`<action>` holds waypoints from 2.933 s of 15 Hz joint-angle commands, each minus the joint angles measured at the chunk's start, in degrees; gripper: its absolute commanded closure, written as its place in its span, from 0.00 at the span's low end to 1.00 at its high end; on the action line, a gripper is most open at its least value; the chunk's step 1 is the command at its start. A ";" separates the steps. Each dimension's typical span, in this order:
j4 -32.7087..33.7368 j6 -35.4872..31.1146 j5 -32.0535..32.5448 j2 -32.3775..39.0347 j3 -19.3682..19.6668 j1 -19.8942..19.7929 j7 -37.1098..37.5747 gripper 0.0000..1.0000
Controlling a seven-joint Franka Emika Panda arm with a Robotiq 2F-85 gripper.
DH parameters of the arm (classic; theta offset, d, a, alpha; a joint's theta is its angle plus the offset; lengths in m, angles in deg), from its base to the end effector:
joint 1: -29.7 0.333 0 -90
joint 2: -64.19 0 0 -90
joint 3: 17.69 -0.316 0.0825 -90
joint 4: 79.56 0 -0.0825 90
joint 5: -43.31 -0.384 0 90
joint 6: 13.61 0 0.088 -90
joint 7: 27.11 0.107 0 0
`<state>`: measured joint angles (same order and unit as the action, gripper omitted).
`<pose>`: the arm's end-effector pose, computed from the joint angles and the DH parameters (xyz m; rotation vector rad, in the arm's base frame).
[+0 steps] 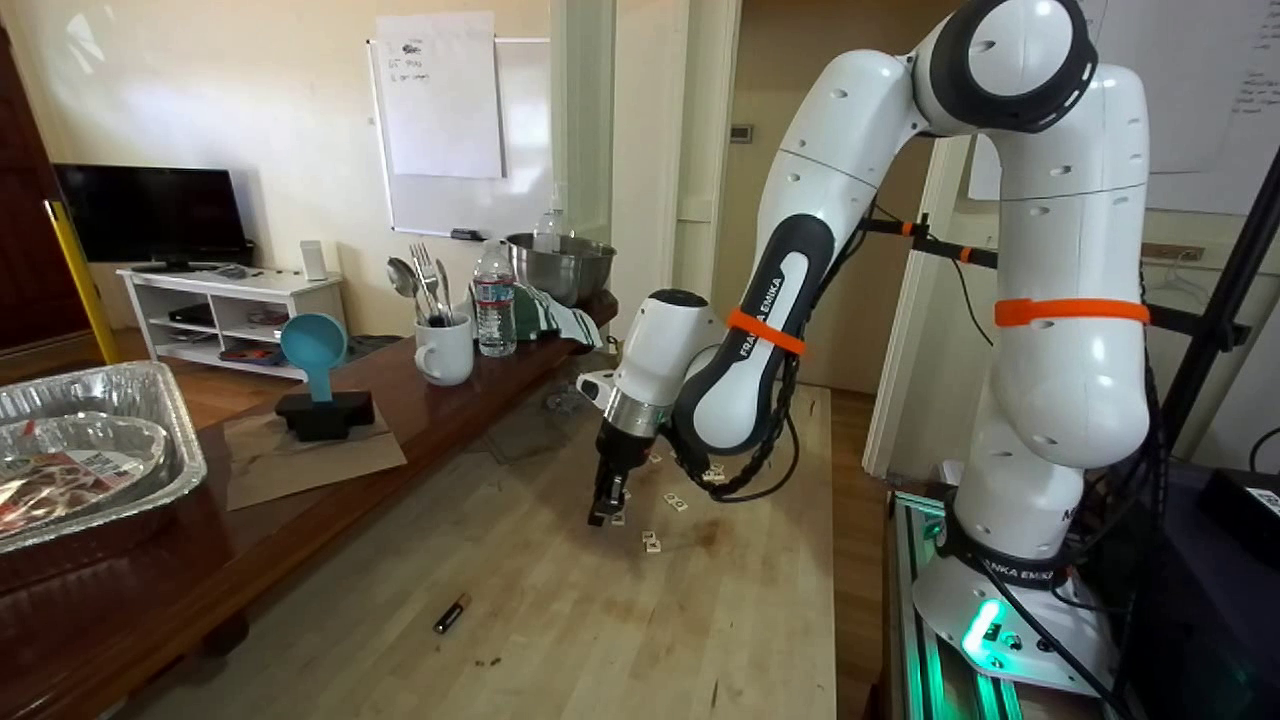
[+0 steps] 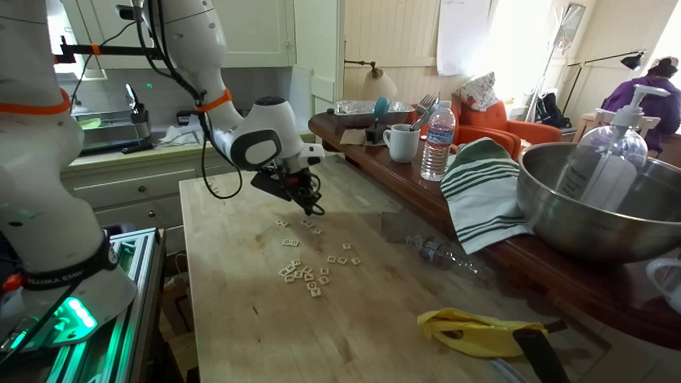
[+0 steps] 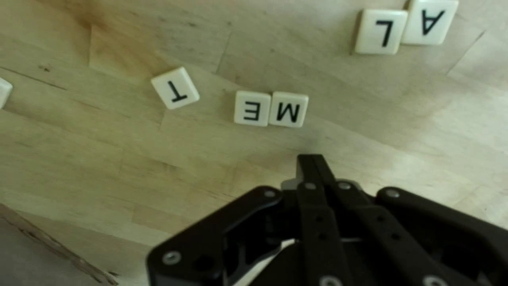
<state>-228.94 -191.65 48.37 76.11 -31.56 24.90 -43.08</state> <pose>0.4553 0.0838 0.2139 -2.9912 -0.7835 -0.4695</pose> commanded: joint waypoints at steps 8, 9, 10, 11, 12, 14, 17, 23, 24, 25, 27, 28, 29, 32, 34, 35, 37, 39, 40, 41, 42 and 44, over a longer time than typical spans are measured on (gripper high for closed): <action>-3.86 0.65 0.64 -3.89 1.20 -0.26 -0.03 1.00; -4.06 0.71 0.78 -4.15 1.59 -0.19 0.04 1.00; -4.11 0.75 0.82 -4.17 1.88 -0.26 0.01 1.00; -4.14 0.90 0.83 -4.15 2.07 -0.26 -0.03 1.00; -4.10 1.12 1.08 -4.05 2.53 -0.02 0.06 1.00; -3.79 1.16 1.08 -3.41 3.79 1.06 0.01 1.00; -3.47 0.10 0.78 -2.37 2.82 0.05 -0.39 1.00; -2.93 0.42 1.01 -1.16 3.55 1.09 -0.50 1.00; -2.95 0.91 0.65 -1.19 2.38 0.07 -0.97 1.00; -3.14 1.07 0.97 -1.36 2.51 0.26 -1.11 1.00; -3.55 1.86 1.70 -1.69 2.71 0.30 -2.07 1.00; -4.06 2.12 2.42 -2.18 2.97 0.42 -2.85 1.00; -4.41 2.51 3.29 -2.64 3.47 0.64 -3.61 1.00; -5.95 2.46 5.67 -3.85 3.77 0.06 -6.82 1.00; -7.49 1.96 7.68 -4.89 4.24 -0.30 -9.48 1.00; -8.18 2.11 9.33 -5.69 5.75 0.22 -9.72 1.00; -9.06 1.90 11.53 -6.70 8.69 1.05 -10.20 1.00; -9.61 2.12 13.71 -7.77 11.24 0.63 -11.04 1.00; -7.89 2.21 16.24 -6.57 12.67 0.35 -9.85 1.00; -8.12 2.07 17.52 -6.87 13.90 0.44 -9.76 1.00; -8.08 1.67 18.95 -6.77 15.26 0.73 -9.38 1.00; -7.99 0.40 20.13 -6.23 16.76 1.11 -8.71 1.00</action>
<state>-236.93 -191.21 65.25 69.81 -17.16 25.24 -53.21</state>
